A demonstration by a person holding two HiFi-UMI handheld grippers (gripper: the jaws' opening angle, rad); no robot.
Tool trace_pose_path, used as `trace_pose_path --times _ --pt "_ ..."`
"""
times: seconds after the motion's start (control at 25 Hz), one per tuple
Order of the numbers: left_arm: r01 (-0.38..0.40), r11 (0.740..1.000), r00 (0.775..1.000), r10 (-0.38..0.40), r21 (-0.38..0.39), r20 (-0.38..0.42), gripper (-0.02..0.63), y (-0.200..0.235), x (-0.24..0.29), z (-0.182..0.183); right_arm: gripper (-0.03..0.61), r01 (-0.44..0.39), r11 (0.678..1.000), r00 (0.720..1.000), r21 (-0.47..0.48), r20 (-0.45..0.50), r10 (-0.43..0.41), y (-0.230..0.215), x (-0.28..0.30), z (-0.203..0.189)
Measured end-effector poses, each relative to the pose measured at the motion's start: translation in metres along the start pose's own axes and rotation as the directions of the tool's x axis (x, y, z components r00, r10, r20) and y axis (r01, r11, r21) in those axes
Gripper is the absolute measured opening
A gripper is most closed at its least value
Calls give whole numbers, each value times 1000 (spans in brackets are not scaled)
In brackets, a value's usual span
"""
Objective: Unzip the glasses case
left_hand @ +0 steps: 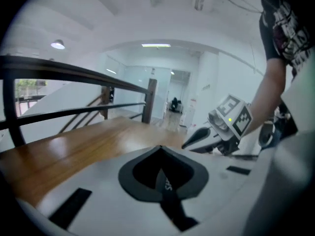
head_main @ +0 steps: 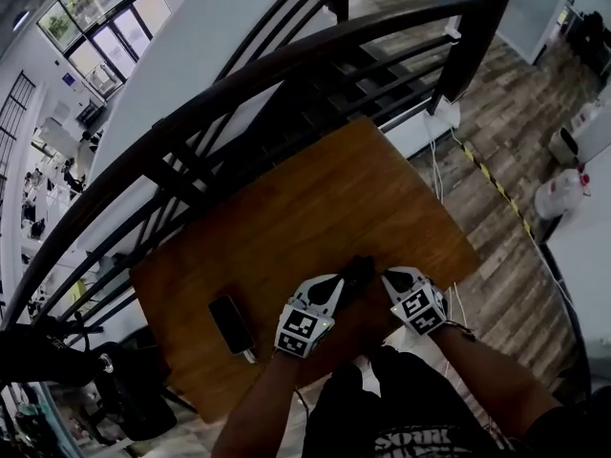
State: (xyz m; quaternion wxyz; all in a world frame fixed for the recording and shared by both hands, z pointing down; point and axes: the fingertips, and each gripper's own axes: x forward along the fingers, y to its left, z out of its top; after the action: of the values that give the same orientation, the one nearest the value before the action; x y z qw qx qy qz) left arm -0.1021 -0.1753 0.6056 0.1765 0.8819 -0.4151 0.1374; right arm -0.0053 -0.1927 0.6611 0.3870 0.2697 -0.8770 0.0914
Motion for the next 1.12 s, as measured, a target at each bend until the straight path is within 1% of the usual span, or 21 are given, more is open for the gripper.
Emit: trace_pose_path --times 0.04,0.08,0.12,0.2,0.28,0.36,0.44,0.52,0.6,0.64,0.72,0.84,0.96,1.04,1.12 --pt "-48 998 996 51 -44 72 5 1 -13 14 9 -6 1000 999 29 35 5 1 -15 9" --pt "-96 991 986 107 -88 129 5 0 -28 27 8 -10 998 997 62 76 5 2 -33 18" --pt "-144 981 971 165 -131 171 5 -3 -44 37 8 -6 996 993 93 120 -5 3 -53 27" --pt "-230 950 934 276 -210 226 5 -12 -78 50 8 19 991 976 133 214 -48 7 -94 48" --pt "-298 913 888 372 -279 269 5 -21 -109 57 5 47 987 943 156 317 -95 12 -132 72" --pt "-343 884 847 437 -318 303 5 -32 -134 64 2 72 983 904 166 406 -135 20 -166 93" --pt "-363 874 823 463 -323 328 5 -47 -151 73 0 86 984 867 157 475 -152 30 -190 108" --pt "-382 873 802 476 -303 360 5 -62 -161 88 -2 74 989 831 124 540 -130 36 -206 126" --pt "-411 874 783 485 -260 390 5 -81 -166 107 -2 48 996 798 79 597 -85 40 -223 145" --pt "-429 872 773 490 -236 403 5 -93 -167 117 -2 27 998 785 59 617 -58 42 -231 148" --pt "-469 859 745 509 -204 431 5 -120 -169 132 -2 -23 999 765 26 644 1 42 -248 141" --pt "-532 819 685 566 -215 459 5 -164 -172 143 -2 -98 995 754 -28 650 93 42 -279 122" --pt "-587 774 631 622 -238 463 5 -210 -170 145 -2 -155 984 737 -89 653 175 35 -312 96" --pt "-622 742 597 657 -251 461 5 -237 -171 141 -2 -173 979 728 -108 656 201 31 -332 81" --pt "-652 710 569 691 -267 446 5 -258 -173 137 -2 -184 978 721 -99 662 203 25 -346 67"
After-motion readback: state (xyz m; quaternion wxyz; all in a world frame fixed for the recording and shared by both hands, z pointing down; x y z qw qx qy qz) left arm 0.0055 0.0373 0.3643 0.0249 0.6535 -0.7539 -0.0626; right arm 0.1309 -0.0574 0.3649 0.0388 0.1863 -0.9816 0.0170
